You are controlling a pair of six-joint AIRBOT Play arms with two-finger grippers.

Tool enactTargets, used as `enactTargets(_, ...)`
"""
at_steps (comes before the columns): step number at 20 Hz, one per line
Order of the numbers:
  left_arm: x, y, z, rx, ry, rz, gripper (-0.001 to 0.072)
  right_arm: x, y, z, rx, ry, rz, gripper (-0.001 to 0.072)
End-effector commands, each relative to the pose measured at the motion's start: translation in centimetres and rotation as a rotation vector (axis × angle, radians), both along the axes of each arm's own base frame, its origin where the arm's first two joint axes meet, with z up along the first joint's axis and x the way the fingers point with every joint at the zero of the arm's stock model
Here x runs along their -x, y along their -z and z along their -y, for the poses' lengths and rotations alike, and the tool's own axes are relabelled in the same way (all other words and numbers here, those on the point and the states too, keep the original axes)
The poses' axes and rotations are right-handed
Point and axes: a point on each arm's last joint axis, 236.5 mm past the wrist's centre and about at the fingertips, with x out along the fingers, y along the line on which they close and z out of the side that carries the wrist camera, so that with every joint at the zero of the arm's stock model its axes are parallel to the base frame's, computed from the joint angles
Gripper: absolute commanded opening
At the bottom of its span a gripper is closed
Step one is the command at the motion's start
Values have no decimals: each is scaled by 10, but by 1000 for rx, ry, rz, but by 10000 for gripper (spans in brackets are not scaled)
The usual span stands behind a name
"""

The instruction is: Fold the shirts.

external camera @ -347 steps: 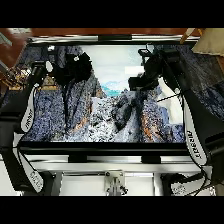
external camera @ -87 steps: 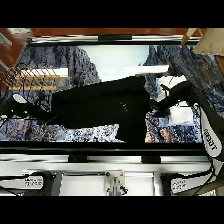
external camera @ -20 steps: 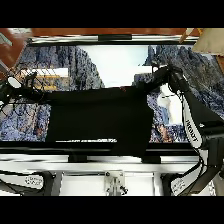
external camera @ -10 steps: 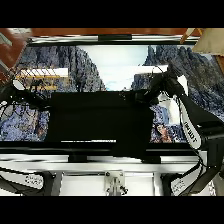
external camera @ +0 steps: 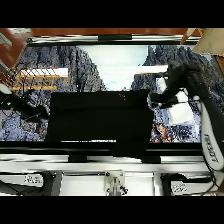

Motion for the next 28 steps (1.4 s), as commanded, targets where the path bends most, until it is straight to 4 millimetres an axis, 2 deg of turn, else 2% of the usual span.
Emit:
enactTargets(1, 53, 0, 1, 93, -79, -29, 646, 45, -11, 45, 15, 87, -45, 515)
enactTargets(2, 70, 7, 0, 104, -99, -37, 713, 49, -12, 48, -15, 122, -28, 515)
enactTargets(4, 94, 20, -1, 124, -133, -49, 713, 56, -14, 50, -63, 166, -17, 515)
enactTargets(6, 104, 30, 4, 145, -148, -58, 713, 60, -13, 52, -77, 171, -25, 515)
enactTargets(10, 82, 33, 22, 197, -179, 27, 712, 55, -12, 54, -67, 164, 0, 515)
enactTargets(15, 76, 47, 38, 176, -137, 7, 706, 58, -12, 54, -65, 161, -14, 515)
enactTargets(16, 77, 49, 44, 179, -127, -10, 611, 61, -11, 56, -55, 159, -24, 515)
enactTargets(17, 77, 51, 48, 181, -110, -17, 339, 70, -6, 58, -46, 154, -58, 515)
enactTargets(18, 77, 51, 51, 182, -98, -18, 125, 85, 2, 56, -48, 144, -109, 515)
enactTargets(20, 77, 49, 52, 180, -92, -12, 34, 121, 25, 34, -126, 133, -190, 516)
enactTargets(22, 77, 48, 52, 181, -91, -12, 34, 147, 39, -3, -268, 167, -183, 516)
enactTargets(23, 78, 48, 53, 185, -89, -16, 34, 155, 48, -14, -304, 207, -155, 516)
enactTargets(25, 79, 47, 53, 186, -88, -17, 34, 168, 64, -25, -338, 282, -140, 516)
enactTargets(28, 77, 45, 52, 182, -88, -8, 34, 187, 83, -35, -342, 289, -173, 516)
